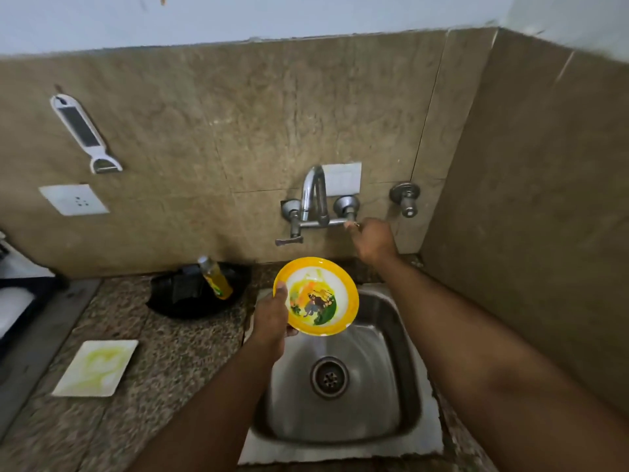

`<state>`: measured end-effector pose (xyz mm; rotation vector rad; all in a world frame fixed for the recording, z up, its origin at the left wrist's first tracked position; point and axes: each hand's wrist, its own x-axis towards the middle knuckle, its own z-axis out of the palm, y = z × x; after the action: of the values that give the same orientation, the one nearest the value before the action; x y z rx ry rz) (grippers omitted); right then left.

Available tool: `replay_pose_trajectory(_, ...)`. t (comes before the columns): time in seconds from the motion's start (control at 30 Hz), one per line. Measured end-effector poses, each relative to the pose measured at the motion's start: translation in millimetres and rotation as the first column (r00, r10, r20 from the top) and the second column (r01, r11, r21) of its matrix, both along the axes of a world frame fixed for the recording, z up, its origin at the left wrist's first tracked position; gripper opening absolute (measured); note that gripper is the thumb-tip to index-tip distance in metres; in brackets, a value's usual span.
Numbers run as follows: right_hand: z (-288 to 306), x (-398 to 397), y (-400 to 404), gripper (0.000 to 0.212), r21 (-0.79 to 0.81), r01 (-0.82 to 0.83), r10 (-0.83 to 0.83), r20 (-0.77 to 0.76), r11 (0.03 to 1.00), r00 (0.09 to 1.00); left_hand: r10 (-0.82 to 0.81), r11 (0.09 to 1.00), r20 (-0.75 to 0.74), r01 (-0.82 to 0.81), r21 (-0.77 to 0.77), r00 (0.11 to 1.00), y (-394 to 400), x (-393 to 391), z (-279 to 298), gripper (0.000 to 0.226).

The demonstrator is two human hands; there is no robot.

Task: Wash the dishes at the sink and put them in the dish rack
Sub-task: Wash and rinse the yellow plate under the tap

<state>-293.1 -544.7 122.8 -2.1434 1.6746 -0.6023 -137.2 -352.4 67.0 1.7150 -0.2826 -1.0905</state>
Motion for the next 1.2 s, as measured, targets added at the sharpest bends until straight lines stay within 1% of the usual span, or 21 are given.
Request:
replay_pose_trajectory(0.07,0.9,1.6,0.7,0.058,-0.009,0.019,-0.018,0.049,1.000,0.999,0.010,1.000,0.002,-0.010,-0.006,1.000,-4.1,-0.7,-0.9,0.044)
replay_pose_trajectory(0.2,-8.5,-0.3,0.6,0.052,0.092,0.078,-0.099,0.255,0.993,0.962,0.044,0.999,0.032,-0.044,-0.001,0.999,-7.4,4.5,-2.3,0.048)
replay_pose_trajectory(0.27,-18.9,-1.3,-2.5,0.049,0.205,0.062,-0.147,0.433,0.977,0.889,0.051,0.998,0.026,-0.050,-0.031,0.998,-8.6,5.5,0.3,0.042)
replay_pose_trajectory(0.33,-25.6,-1.5,-2.2,0.040,0.287,0.017,-0.183,0.561,0.958,0.808,0.065,0.997,0.012,-0.064,-0.050,0.998,-9.2,4.9,5.3,0.035)
replay_pose_trajectory(0.43,-21.2,-0.6,5.4,0.036,0.329,0.016,-0.233,0.634,0.944,0.737,0.079,0.995,0.027,-0.078,-0.055,0.996,-11.2,6.4,9.6,0.035)
replay_pose_trajectory(0.5,-19.6,2.2,8.7,0.035,0.377,0.017,-0.292,0.687,0.926,0.666,0.078,0.995,0.052,-0.075,-0.060,0.996,-10.6,8.9,9.9,0.035)
replay_pose_trajectory(0.53,-19.4,4.5,11.2,0.036,0.392,0.023,-0.313,0.699,0.920,0.643,0.077,0.995,0.064,-0.073,-0.060,0.995,-10.1,11.0,8.8,0.035)
replay_pose_trajectory(0.6,-21.7,10.8,20.8,0.038,0.429,0.026,-0.339,0.673,0.903,0.658,0.080,0.996,0.100,-0.074,-0.058,0.992,-8.7,16.2,5.5,0.036)
replay_pose_trajectory(0.63,-24.2,13.6,29.2,0.035,0.450,0.012,-0.333,0.642,0.893,0.691,0.079,0.996,0.128,-0.073,-0.049,0.989,-7.8,18.6,4.9,0.037)
replay_pose_trajectory(0.67,-29.2,16.7,37.5,0.032,0.478,-0.011,-0.310,0.587,0.879,0.748,0.072,0.997,0.161,-0.066,-0.037,0.984,-6.7,20.9,4.4,0.039)
replay_pose_trajectory(0.73,-46.1,24.2,49.8,0.020,0.535,-0.120,-0.180,0.474,0.836,0.862,0.061,0.998,0.236,-0.053,-0.043,0.970,-3.8,24.3,6.9,0.040)
replay_pose_trajectory(0.77,-54.1,29.1,54.0,0.013,0.568,-0.188,-0.124,0.465,0.801,0.877,0.063,0.997,0.287,-0.046,-0.064,0.956,-2.2,25.9,7.6,0.040)
replay_pose_trajectory(0.8,-59.9,34.2,57.0,0.012,0.588,-0.238,-0.112,0.496,0.774,0.861,0.061,0.995,0.350,-0.030,-0.093,0.935,-0.7,27.3,6.2,0.041)
replay_pose_trajectory(0.83,-63.8,39.4,59.4,0.015,0.601,-0.257,-0.149,0.542,0.757,0.827,0.061,0.992,0.414,-0.010,-0.125,0.908,1.5,28.1,4.8,0.044)
replay_pose_trajectory(0.9,-63.9,52.3,61.1,0.024,0.622,-0.222,-0.307,0.627,0.751,0.716,0.059,0.985,0.516,0.034,-0.169,0.854,6.0,29.4,2.6,0.050)
replay_pose_trajectory(0.93,-62.2,57.7,61.4,0.028,0.624,-0.200,-0.358,0.649,0.755,0.671,0.059,0.983,0.553,0.048,-0.176,0.831,7.6,29.2,2.5,0.053)
replay_pose_trajectory(0.97,-58.7,62.5,62.8,0.029,0.623,-0.190,-0.381,0.661,0.759,0.647,0.066,0.982,0.585,0.049,-0.180,0.808,8.4,28.6,4.3,0.053)
replay_pose_trajectory(1.03,-55.3,68.7,66.6,0.026,0.614,-0.237,-0.362,0.687,0.753,0.630,0.122,0.982,0.645,0.004,-0.190,0.754,8.0,28.0,12.6,0.051)
replay_pose_trajectory(1.1,-57.3,69.6,70.4,0.024,0.599,-0.347,-0.306,0.725,0.722,0.617,0.194,0.977,0.680,-0.079,-0.197,0.707,6.9,33.9,17.2,0.053)
replay_pose_trajectory(1.13,-60.7,68.6,71.9,0.026,0.600,-0.396,-0.290,0.739,0.695,0.608,0.210,0.976,0.689,-0.107,-0.191,0.694,7.1,38.2,18.4,0.055)
replay_pose_trajectory(1.2,-66.2,66.2,75.8,0.026,0.610,-0.444,-0.319,0.758,0.657,0.569,0.192,0.980,0.706,-0.100,-0.171,0.681,9.2,43.5,19.6,0.054)
